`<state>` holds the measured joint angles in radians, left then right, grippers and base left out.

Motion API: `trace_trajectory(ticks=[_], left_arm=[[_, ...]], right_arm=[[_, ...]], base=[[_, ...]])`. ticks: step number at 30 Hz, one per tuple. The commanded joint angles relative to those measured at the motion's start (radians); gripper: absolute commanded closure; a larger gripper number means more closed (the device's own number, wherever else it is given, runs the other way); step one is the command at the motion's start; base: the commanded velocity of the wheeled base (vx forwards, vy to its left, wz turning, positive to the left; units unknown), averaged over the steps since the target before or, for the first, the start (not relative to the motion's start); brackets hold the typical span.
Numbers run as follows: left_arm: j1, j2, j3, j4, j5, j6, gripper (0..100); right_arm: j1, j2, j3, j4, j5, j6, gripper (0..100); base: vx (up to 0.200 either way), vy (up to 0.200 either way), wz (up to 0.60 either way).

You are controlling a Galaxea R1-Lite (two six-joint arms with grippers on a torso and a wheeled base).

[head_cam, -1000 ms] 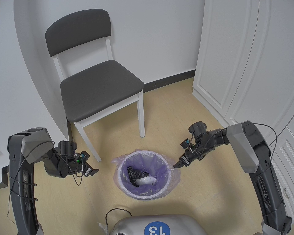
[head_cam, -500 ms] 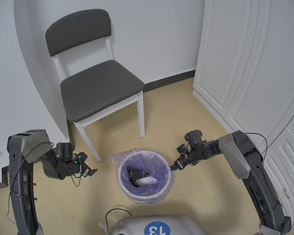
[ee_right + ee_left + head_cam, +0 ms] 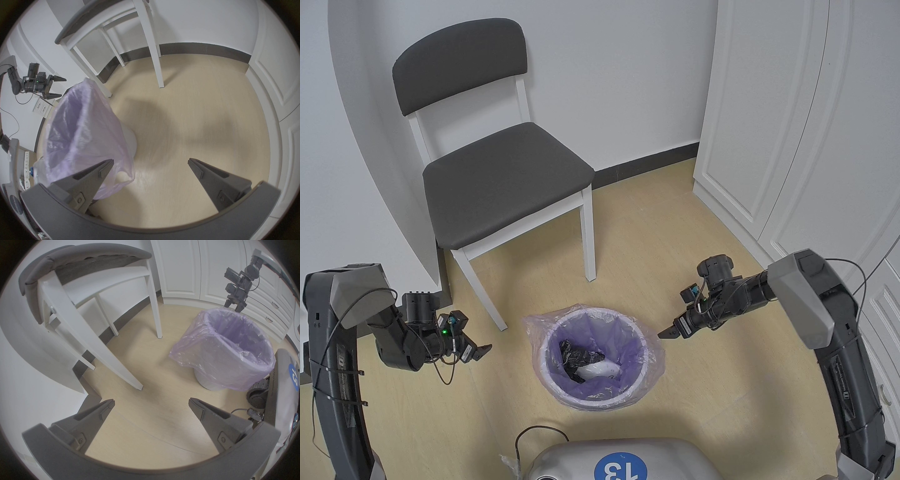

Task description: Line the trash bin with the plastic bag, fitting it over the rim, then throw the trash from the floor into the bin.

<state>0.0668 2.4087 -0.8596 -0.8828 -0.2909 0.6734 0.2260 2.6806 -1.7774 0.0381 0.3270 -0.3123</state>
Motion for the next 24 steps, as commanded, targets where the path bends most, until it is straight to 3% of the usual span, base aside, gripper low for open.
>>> trace_trajectory(ticks=[1,8,10,14,16,19,20,21,24], left_arm=[[0.011,-0.154,0.129,-0.051,-0.036,-0.031,0],[0.01,-0.247,0.292,-0.259,-0.042,-0.14,0],[0.01,-0.296,0.321,-0.372,-0.04,-0.218,0],[0.005,-0.393,0.332,-0.413,-0.037,-0.35,0],[0.005,-0.43,0.338,-0.413,-0.034,-0.387,0],[0.004,-0.502,0.34,-0.418,-0.005,-0.463,0],[0.004,-0.507,0.338,-0.418,0.002,-0.469,0],[0.004,-0.543,0.336,-0.42,0.045,-0.502,0],[0.004,-0.608,0.329,-0.418,0.088,-0.551,0]], right_arm=[[-0.079,-0.289,0.293,-0.069,0.046,-0.005,0],[-0.119,-0.432,0.535,-0.32,0.046,0.032,0],[-0.12,-0.528,0.627,-0.437,0.043,0.114,0],[-0.12,-0.64,0.684,-0.557,0.021,0.231,0],[-0.117,-0.673,0.696,-0.593,-0.006,0.26,0],[-0.108,-0.736,0.701,-0.687,-0.134,0.318,0],[-0.106,-0.74,0.701,-0.695,-0.144,0.323,0],[-0.102,-0.772,0.708,-0.736,-0.19,0.354,0],[-0.099,-0.84,0.737,-0.782,-0.217,0.395,0]], base=[[0.0,0.0,0.0],[0.0,0.0,0.0],[0.0,0.0,0.0],[0.0,0.0,0.0],[0.0,0.0,0.0],[0.0,0.0,0.0],[0.0,0.0,0.0],[0.0,0.0,0.0],[0.0,0.0,0.0]])
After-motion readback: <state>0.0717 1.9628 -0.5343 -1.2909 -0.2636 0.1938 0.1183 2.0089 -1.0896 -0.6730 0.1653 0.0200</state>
